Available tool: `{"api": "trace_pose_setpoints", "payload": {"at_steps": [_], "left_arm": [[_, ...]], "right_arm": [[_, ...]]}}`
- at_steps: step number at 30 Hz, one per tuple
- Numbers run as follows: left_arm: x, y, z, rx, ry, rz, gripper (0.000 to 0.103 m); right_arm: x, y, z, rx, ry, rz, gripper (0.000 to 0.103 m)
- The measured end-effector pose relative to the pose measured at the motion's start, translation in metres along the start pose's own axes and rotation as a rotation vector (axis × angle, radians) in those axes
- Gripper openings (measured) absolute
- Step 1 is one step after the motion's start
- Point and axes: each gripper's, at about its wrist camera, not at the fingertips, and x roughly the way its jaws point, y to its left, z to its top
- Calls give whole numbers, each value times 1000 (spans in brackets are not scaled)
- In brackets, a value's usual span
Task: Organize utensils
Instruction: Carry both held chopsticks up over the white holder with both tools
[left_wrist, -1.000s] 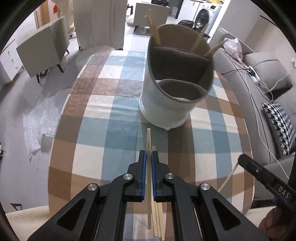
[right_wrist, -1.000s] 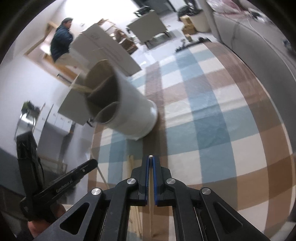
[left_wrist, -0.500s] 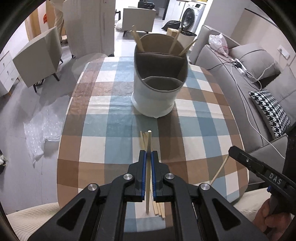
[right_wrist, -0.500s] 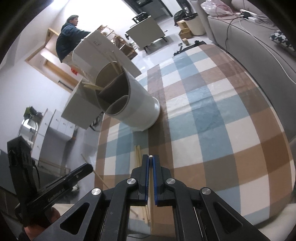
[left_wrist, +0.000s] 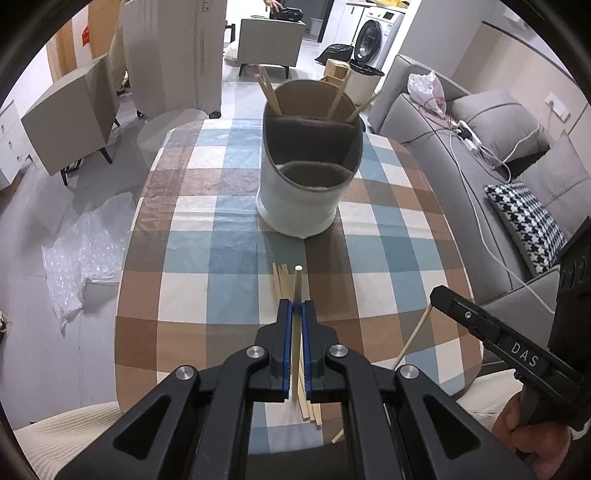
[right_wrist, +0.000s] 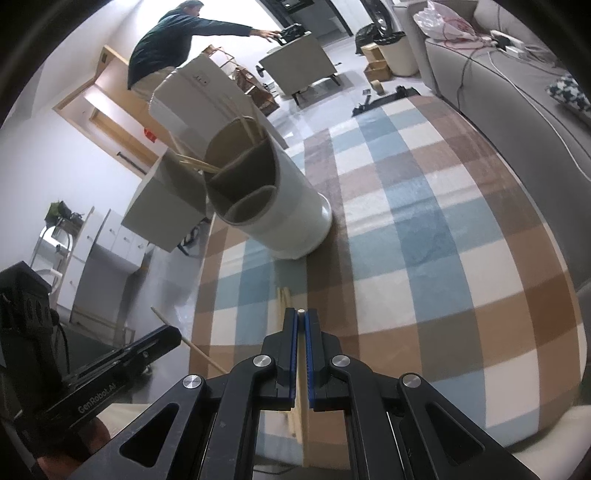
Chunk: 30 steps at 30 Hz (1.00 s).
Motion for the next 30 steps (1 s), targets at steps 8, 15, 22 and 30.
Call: {"api": "trace_pose_setpoints", "payload": {"at_steps": [8, 15, 22, 30], "left_arm": [[-12, 1, 29, -10, -14, -29, 1], [-34, 4, 85, -23, -42, -50, 1], [-59, -9, 152, 10, -109, -67, 1], [-62, -22, 206, 77, -190, -30, 1]], "right_arm": [[-9, 14, 28, 5, -59, 17, 3], [-22, 27, 82, 17, -145, 42, 3], [-38, 53, 160, -8, -278, 73, 3], [-33, 68, 224, 21, -415, 61, 3]]}}
